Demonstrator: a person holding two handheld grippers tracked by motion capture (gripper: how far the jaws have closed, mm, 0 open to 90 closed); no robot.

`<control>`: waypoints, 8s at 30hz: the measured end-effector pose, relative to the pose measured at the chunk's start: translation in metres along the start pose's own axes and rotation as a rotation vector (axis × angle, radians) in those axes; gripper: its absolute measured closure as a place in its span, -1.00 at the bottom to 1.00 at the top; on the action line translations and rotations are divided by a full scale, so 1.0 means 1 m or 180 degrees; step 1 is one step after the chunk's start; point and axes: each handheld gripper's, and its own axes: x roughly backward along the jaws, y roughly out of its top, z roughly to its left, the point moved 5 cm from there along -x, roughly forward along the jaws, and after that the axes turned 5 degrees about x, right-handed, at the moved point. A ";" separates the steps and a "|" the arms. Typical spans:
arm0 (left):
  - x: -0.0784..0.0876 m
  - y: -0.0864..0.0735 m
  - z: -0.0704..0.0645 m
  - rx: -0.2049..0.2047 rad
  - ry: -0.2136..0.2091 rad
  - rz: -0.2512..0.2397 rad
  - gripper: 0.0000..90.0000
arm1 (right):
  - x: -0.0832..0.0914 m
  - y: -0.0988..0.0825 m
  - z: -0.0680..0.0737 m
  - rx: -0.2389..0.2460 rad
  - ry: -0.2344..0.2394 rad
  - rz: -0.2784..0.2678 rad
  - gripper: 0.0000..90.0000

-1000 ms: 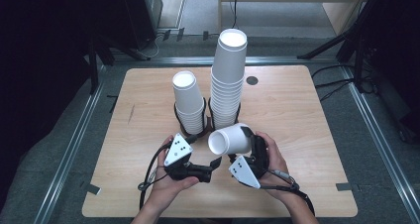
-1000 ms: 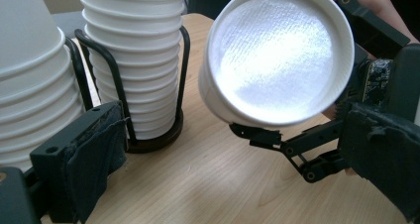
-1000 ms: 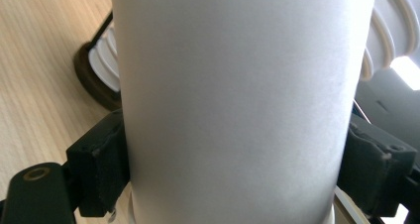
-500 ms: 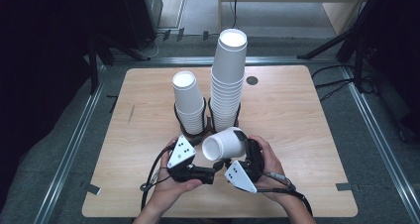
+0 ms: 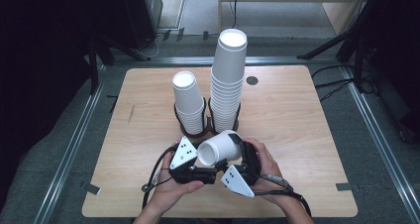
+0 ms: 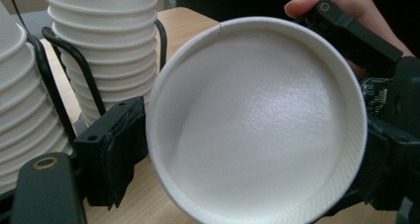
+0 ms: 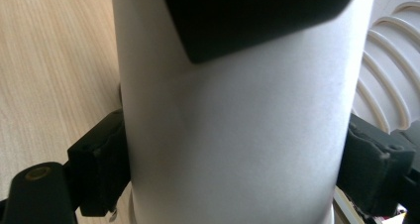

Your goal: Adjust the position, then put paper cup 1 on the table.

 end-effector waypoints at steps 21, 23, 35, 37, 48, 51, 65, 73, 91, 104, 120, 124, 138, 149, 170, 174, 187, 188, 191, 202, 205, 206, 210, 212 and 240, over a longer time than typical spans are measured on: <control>0.000 0.000 0.003 0.0162 -0.0049 0.0065 -0.59 | 0.000 0.002 0.004 0.0050 0.0051 -0.0052 -0.71; 0.000 0.000 0.003 0.0162 -0.0043 0.0077 -0.59 | 0.000 0.002 0.004 0.0047 0.0056 -0.0040 -0.71; 0.001 0.000 0.002 0.0111 0.0022 0.0112 -0.58 | 0.000 0.002 0.005 0.0063 0.0048 -0.0030 -0.71; 0.001 0.000 0.001 0.0106 0.0033 0.0112 -0.58 | 0.000 0.002 0.005 0.0061 0.0045 -0.0034 -0.71; 0.001 0.000 0.003 0.0211 -0.0028 0.0169 -0.57 | 0.000 0.002 0.005 0.0068 0.0046 -0.0033 -0.71; 0.001 0.000 0.004 0.0235 -0.0053 0.0184 -0.55 | 0.000 0.002 0.005 0.0066 0.0053 -0.0033 -0.72; 0.001 -0.004 0.009 0.0225 -0.0179 0.0154 -0.51 | -0.001 0.000 0.007 0.0045 0.0089 -0.0010 -0.79; 0.000 -0.005 0.011 0.0081 0.0007 0.0070 -0.51 | -0.001 0.000 0.006 0.0012 0.0104 -0.0029 -0.83; -0.003 -0.011 0.020 0.0098 0.0031 -0.0094 -0.49 | 0.027 -0.005 -0.004 -0.0202 0.0331 -0.0049 -0.93; -0.003 -0.011 0.022 0.0255 0.0051 -0.0224 -0.49 | 0.057 -0.027 -0.003 -0.0590 0.0192 0.0167 -0.93; -0.002 -0.007 0.021 0.0253 0.0042 -0.0342 -0.49 | 0.064 -0.026 -0.016 -0.1896 -0.0145 0.0096 -0.95; -0.001 -0.005 0.019 0.0213 0.0080 -0.0410 -0.49 | 0.065 -0.025 -0.018 -0.2159 -0.0197 0.0100 -0.95; -0.002 -0.006 0.014 0.0130 0.0031 -0.0525 -0.49 | 0.066 -0.013 -0.024 -0.2733 -0.0227 0.0036 -0.95; -0.004 -0.008 0.016 0.0131 0.0088 -0.0635 -0.49 | 0.068 -0.009 -0.026 -0.3168 -0.0285 -0.0099 -0.88; -0.009 -0.011 0.017 0.0115 0.0061 -0.0810 -0.49 | 0.070 -0.003 -0.029 -0.3618 -0.0261 -0.0235 -0.87; -0.012 -0.013 0.015 0.0046 0.0044 -0.0761 -0.49 | 0.070 -0.003 -0.028 -0.3791 -0.0223 -0.0149 -0.80; -0.013 -0.017 0.014 -0.0006 0.0122 -0.0790 -0.50 | 0.066 0.000 -0.022 -0.5051 -0.0030 -0.0125 -1.00; -0.013 -0.017 0.014 -0.0029 0.0143 -0.0804 -0.50 | 0.066 0.002 -0.022 -0.5158 -0.0036 -0.0137 -1.00; -0.013 -0.017 0.013 -0.0040 0.0157 -0.0842 -0.50 | 0.064 0.005 -0.022 -0.5499 -0.0005 -0.0165 -1.00; -0.015 -0.020 0.013 -0.0071 0.0168 -0.0934 -0.50 | 0.059 0.003 -0.023 -0.6494 -0.0018 -0.0154 -1.00; -0.015 -0.020 0.013 -0.0070 0.0176 -0.0939 -0.50 | 0.058 0.004 -0.027 -0.6825 -0.0023 -0.0236 -0.99; -0.015 -0.020 0.013 -0.0071 0.0179 -0.0939 -0.50 | 0.059 0.005 -0.028 -0.6912 -0.0040 -0.0272 -0.98; -0.015 -0.021 0.011 -0.0109 0.0164 -0.0946 -0.50 | 0.058 0.003 -0.034 -0.7288 -0.0141 -0.0411 -0.99; -0.015 -0.020 0.010 -0.0117 0.0157 -0.0949 -0.50 | 0.056 0.003 -0.035 -0.7339 -0.0166 -0.0402 -0.99; -0.014 -0.019 0.008 -0.0144 0.0126 -0.1001 -0.50 | 0.037 0.006 -0.028 -0.7892 -0.0198 -0.0133 -0.88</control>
